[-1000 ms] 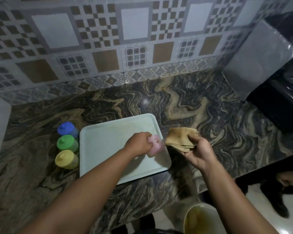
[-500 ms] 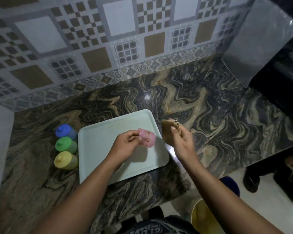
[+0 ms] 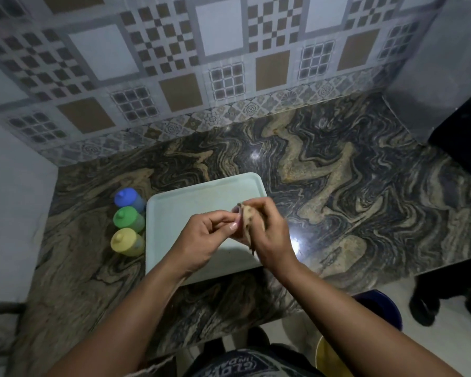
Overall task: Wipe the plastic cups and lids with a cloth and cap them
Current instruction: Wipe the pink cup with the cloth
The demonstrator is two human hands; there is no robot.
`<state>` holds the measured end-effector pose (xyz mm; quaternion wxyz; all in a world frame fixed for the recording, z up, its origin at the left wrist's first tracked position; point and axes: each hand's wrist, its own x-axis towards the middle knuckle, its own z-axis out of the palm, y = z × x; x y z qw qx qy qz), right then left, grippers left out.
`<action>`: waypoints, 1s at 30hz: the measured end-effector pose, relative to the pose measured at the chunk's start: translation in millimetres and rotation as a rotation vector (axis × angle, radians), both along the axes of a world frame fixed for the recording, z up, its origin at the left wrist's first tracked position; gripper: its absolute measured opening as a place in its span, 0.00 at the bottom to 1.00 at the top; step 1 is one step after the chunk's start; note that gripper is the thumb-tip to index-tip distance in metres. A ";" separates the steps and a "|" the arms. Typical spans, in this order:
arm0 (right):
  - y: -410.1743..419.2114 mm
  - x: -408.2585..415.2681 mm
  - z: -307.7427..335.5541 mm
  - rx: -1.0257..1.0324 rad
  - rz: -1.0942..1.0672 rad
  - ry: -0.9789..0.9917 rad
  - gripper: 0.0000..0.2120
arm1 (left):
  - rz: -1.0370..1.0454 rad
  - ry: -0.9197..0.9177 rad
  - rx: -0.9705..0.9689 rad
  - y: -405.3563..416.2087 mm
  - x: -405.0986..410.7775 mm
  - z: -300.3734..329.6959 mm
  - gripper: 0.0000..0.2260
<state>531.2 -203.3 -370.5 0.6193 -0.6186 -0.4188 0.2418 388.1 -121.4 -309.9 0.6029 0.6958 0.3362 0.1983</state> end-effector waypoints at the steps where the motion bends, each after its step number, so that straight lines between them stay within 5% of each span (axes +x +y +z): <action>1: 7.9 0.3 3.5 -0.101 -0.011 0.196 0.10 | -0.006 0.020 0.033 -0.9 -4.4 -1.1 0.08; 4: 29.2 0.2 4.0 -0.490 -0.003 0.539 0.15 | 0.114 0.077 0.071 -4.8 -15.1 -9.5 0.08; 6: 31.0 -5.4 4.8 -0.440 -0.048 0.568 0.15 | 0.231 0.098 0.049 -4.2 -22.1 -14.4 0.08; 9: 14.5 -20.7 2.1 -0.058 -0.061 0.110 0.14 | 0.274 0.052 0.015 -0.8 -26.4 -11.2 0.08; 11: 8.9 -29.7 0.1 0.033 0.006 -0.214 0.14 | 0.235 0.003 0.036 -3.9 -25.5 -1.6 0.09; 12: 11.1 -33.9 -0.2 0.011 0.020 -0.203 0.15 | 0.200 -0.017 0.064 -7.0 -26.4 3.3 0.10; 16: 41.3 -15.4 24.8 -0.409 0.160 0.416 0.22 | 0.145 -0.051 0.192 -9.5 -39.2 8.5 0.11; 18: 45.4 -12.4 37.1 -0.602 0.239 0.511 0.21 | 0.161 -0.041 0.211 -1.9 -46.4 7.5 0.11; 23: 25.8 -63.9 26.9 0.053 0.012 -0.102 0.16 | 0.190 -0.090 0.222 8.8 -60.0 22.0 0.10; 25: 31.2 -74.1 33.2 0.071 0.062 0.117 0.17 | 0.162 -0.090 0.299 7.6 -71.0 25.1 0.10; 28: 45.1 -67.2 63.4 -0.413 0.356 0.847 0.17 | 0.164 -0.103 0.353 8.6 -82.9 26.2 0.09; 30: 48.8 -72.5 68.1 -0.491 0.383 0.945 0.17 | 0.193 -0.103 0.339 15.3 -89.2 24.7 0.10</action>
